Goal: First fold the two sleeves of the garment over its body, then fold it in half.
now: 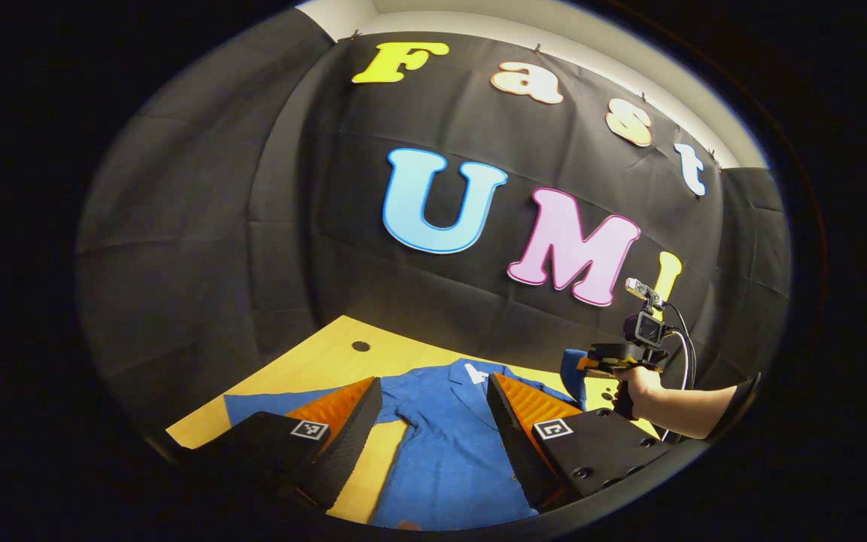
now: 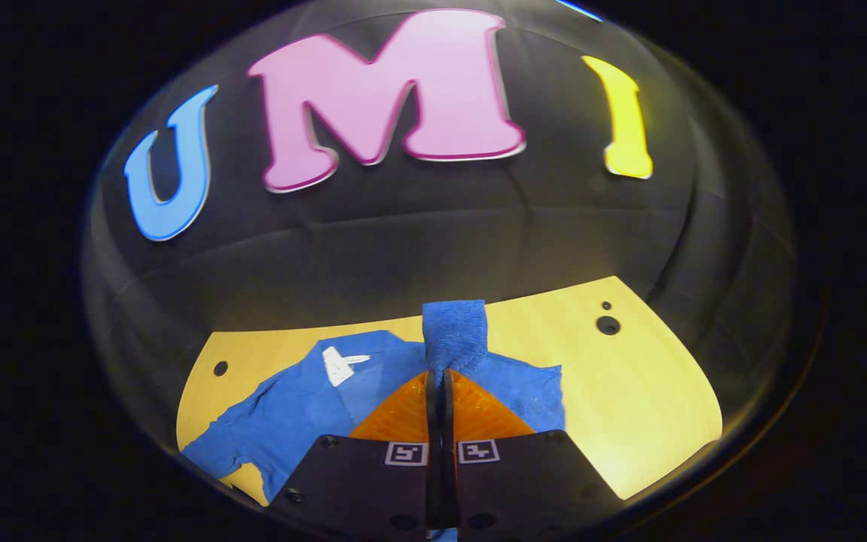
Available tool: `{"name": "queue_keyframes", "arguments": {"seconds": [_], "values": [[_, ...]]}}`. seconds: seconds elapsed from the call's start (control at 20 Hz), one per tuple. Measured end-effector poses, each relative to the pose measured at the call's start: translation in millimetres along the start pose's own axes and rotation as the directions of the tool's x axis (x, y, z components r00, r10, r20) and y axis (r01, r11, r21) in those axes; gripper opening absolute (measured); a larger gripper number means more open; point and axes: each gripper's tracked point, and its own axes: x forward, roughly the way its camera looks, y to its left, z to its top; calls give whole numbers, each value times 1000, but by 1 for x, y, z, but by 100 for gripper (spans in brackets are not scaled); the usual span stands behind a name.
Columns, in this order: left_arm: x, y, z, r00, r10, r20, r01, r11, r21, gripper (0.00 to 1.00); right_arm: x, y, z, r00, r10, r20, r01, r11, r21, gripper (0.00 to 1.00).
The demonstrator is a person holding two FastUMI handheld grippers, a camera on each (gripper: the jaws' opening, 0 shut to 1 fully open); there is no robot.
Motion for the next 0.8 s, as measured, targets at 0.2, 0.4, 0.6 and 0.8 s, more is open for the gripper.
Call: {"name": "queue_keyframes", "arguments": {"seconds": [0.2,0.4,0.6,0.8], "values": [[-15,46,-6,995,96,-5,-96,995,-19,81,6,85,-22,995,95,-35,-97,994,-50,0],[-31,86,-12,986,164,-19,-165,984,-61,81,18,172,-64,980,174,-98,-186,975,-122,1],[-46,126,-20,969,247,-19,-248,967,-66,81,31,242,-129,958,223,-182,-253,954,-161,12],[-44,169,-41,942,335,-35,-336,941,-35,81,18,267,-162,944,262,-202,-301,933,-196,93]]}}
